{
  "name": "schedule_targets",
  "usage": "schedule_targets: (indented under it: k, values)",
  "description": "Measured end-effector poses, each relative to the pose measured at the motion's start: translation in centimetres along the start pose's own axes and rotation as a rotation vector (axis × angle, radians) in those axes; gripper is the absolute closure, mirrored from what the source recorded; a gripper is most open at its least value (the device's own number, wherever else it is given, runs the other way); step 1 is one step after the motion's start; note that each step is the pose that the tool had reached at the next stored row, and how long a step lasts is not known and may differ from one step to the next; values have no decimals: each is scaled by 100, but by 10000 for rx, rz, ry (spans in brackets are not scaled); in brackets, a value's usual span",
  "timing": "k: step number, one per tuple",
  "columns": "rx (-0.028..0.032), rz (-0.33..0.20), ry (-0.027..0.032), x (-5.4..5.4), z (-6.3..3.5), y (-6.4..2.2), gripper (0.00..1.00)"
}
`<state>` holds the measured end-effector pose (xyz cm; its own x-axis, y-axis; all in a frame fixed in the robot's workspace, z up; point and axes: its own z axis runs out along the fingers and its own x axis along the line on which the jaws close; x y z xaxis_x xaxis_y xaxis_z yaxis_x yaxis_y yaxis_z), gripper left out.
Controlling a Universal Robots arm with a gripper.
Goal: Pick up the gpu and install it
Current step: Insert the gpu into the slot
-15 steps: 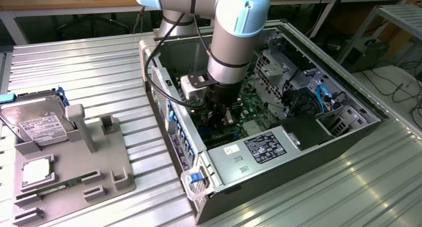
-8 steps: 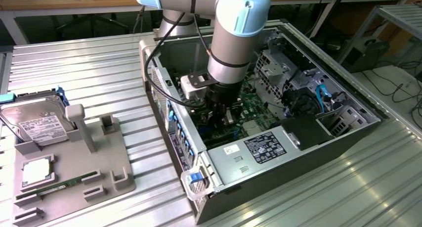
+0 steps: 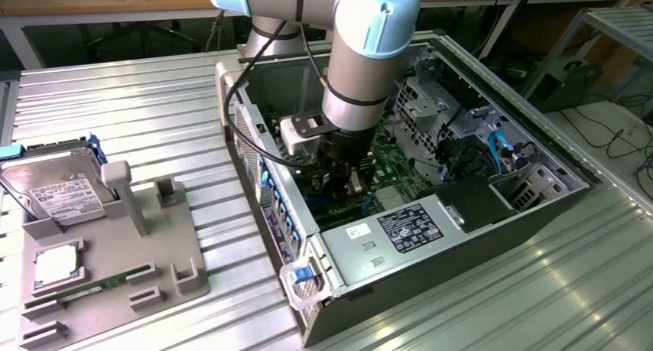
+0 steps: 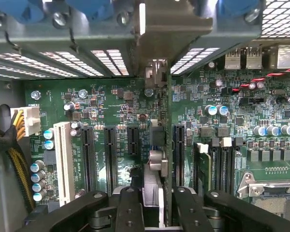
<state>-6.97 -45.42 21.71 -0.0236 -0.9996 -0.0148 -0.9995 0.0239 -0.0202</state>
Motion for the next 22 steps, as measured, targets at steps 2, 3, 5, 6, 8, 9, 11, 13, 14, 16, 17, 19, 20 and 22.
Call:
schedule_targets:
  k: [2,3,5,6,8,9,11,13,14,16,17,19,20,22]
  values:
    - [-8,0,3,1,23,1,72]
    - [-15,-1,3,1,30,1,72]
    - [-23,-1,-3,0,37,0,72]
    - [-23,-1,-3,0,37,0,72]
    - [-25,-1,-5,0,32,0,72]
    - [-18,0,-24,-3,12,-1,72]
    - [-17,0,-19,-3,3,-1,72]
    - [-24,0,-4,-1,-7,0,72]
    - [-25,0,-1,0,-22,0,72]
    - [-23,0,-6,-1,-29,-1,72]
    - [-23,0,-6,-1,-29,-1,72]
    - [-23,0,-6,-1,-29,-1,72]
    - [-23,-1,-6,-1,-29,-1,72]
    - [-23,-1,-5,2,-29,-1,72]
